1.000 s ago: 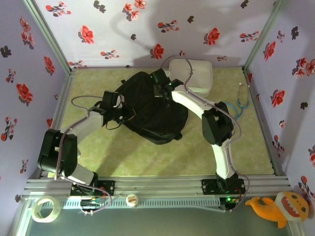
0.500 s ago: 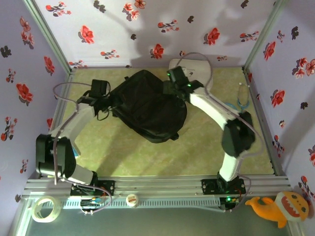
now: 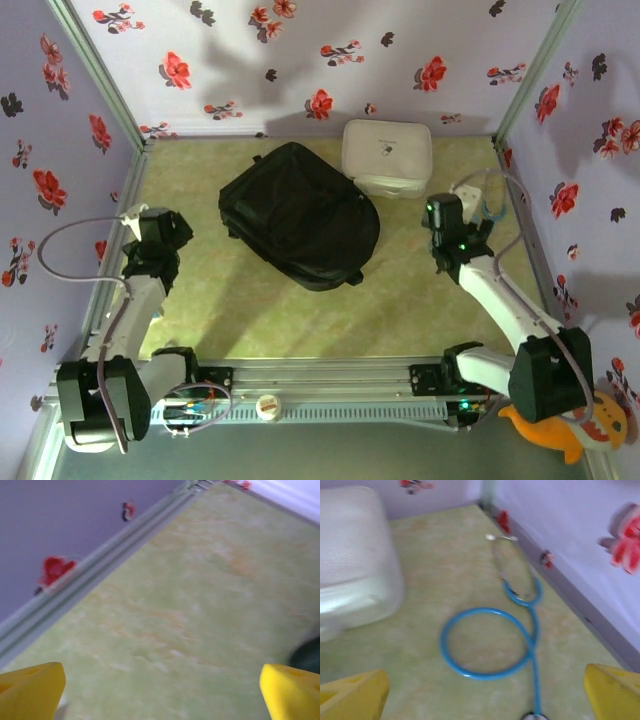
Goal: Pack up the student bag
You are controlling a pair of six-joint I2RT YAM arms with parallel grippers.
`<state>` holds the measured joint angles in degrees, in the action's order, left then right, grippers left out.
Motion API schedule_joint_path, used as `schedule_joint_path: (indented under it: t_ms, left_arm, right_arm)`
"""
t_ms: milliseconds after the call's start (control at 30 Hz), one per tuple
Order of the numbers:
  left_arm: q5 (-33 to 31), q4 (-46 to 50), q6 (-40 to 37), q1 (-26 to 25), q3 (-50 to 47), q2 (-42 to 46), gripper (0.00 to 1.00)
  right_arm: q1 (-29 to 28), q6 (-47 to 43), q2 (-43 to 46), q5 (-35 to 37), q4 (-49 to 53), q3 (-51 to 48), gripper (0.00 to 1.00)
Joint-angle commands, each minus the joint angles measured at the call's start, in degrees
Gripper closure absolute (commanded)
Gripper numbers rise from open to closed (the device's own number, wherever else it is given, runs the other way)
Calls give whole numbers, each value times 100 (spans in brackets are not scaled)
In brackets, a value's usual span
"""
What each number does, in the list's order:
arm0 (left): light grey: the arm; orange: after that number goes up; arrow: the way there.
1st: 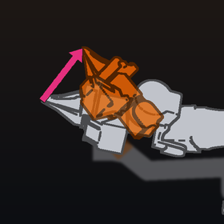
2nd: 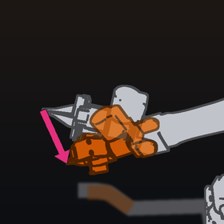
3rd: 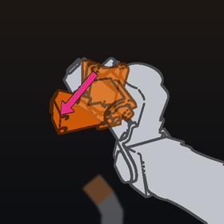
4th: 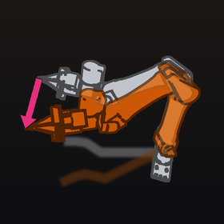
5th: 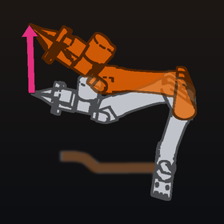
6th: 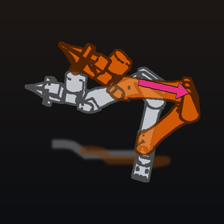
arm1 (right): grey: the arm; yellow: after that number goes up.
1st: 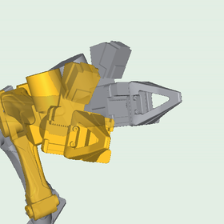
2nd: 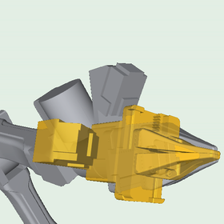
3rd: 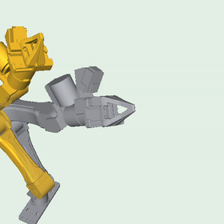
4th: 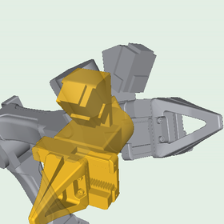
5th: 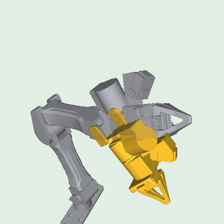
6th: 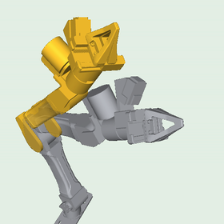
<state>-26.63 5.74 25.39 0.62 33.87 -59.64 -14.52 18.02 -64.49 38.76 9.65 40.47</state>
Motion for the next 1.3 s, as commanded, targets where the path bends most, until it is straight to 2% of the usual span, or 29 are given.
schedule_joint_path:
  t_ms: [0, 133, 200, 500, 667, 800, 867, 933, 1033, 1133, 1267]
  left_arm:
    - [-605, -1595, -921, 85, -652, 194, 0]
    - [-610, -3096, -1471, 106, -1526, 252, 0]
    - [-551, -3556, -1577, 105, -1794, 90, 0]
    - [759, -5230, -2112, 110, -1900, -1247, 0]
    - [1535, -4728, -2319, 105, -1414, -1527, 0]
    - [2077, -4803, -2533, 114, -1419, -1564, 0]
    - [2376, -5219, -2484, 114, -1558, -1611, 0]
    - [2558, -6089, -2419, 115, -1874, -1848, 0]
    - [2558, -6834, -2416, 114, -2024, -2392, 0]
    - [2540, -7284, -2403, 116, -2035, -2882, 0]
    - [2360, -6899, -2389, 113, -1836, -2890, 0]
  right_arm:
    - [435, -40, 403, 319, -938, -670, 1]
    - [1032, 78, 396, 138, -1282, -1216, 1]
    - [1225, 89, 258, -52, -1573, -1402, 0]
    - [1268, -948, -722, -824, -4172, -2029, 1]
    - [1272, -1247, -1157, -1512, -5005, -2042, 0]
    - [1277, -1276, -1350, -1923, -4961, -1876, 1]
    - [1276, -1236, -1390, -2128, -5106, -1893, 1]
    - [1285, -1196, -1504, -2233, -5377, -1969, 1]
    - [1285, -1212, -1874, -2328, -6005, -2092, 1]
    - [1285, -1214, -2078, -2366, -5976, -1976, 1]
    - [1277, -1206, -2319, -2344, -5984, -1870, 1]
